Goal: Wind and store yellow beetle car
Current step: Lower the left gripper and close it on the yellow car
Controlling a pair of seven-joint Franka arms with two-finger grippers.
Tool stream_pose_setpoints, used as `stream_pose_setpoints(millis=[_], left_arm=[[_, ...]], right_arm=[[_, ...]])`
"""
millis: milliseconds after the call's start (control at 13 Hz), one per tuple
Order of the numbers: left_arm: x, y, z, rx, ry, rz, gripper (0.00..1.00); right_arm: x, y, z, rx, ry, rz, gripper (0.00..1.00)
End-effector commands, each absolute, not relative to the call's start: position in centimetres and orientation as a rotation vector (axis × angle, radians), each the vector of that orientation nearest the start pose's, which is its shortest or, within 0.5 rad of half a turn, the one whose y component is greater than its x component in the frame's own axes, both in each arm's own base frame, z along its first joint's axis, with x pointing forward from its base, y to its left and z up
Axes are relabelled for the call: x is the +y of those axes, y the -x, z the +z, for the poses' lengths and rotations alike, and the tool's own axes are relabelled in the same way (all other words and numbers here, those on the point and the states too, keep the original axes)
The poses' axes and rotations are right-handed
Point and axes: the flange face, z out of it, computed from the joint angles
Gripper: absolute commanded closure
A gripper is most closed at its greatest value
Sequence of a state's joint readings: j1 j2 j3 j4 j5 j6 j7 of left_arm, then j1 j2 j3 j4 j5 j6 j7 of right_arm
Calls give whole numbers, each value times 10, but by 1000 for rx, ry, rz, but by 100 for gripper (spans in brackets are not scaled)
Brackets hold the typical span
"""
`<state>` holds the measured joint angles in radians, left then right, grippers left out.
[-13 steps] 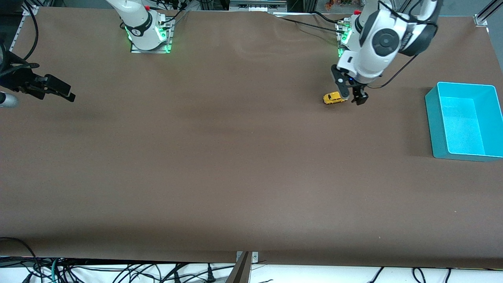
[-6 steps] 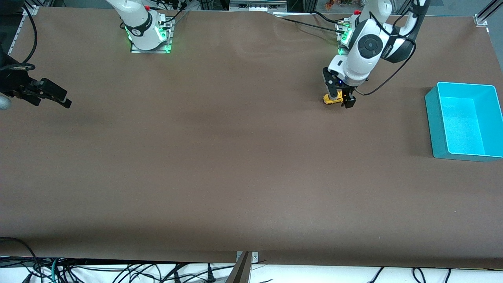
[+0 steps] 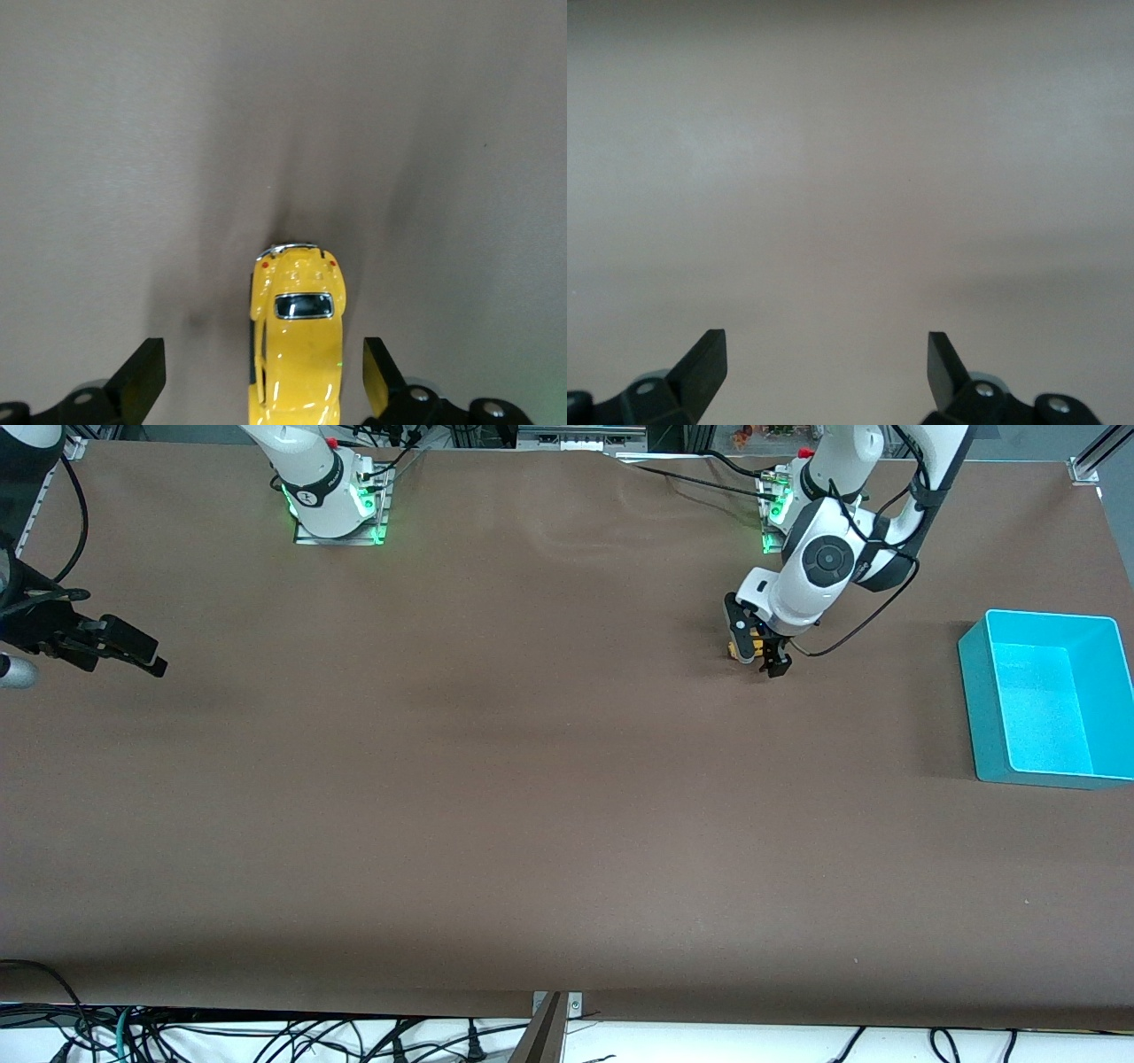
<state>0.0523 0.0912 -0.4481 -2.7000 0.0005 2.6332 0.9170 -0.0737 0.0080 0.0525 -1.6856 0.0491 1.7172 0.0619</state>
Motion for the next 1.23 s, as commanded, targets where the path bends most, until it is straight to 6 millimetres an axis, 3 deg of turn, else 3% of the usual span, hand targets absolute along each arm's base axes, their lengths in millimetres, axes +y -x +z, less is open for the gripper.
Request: stream_pose_setpoints(millis=[0,309,386,772,1003,1158], left_arm=[[-153,-362,187,1996,2516,209,4],[-148,-356,182,1985,2532,239,23],[-146,-355,181,1981,2536,241,36],[-147,-353,176,1991,2539,260,63],[-148,-353,175,1995,2540,263,81],[-148,-355,179,1995,2532,260,83]], right_arm=[[3,-567,575,119,3114,-6,0],[4,-568,583,247,3117,-29,0],[-6,-568,584,265,3120,-35,0],[-2,-553,571,237,3184,145,0],[3,-554,572,211,3230,140,0],[3,-554,571,193,3235,135,0]])
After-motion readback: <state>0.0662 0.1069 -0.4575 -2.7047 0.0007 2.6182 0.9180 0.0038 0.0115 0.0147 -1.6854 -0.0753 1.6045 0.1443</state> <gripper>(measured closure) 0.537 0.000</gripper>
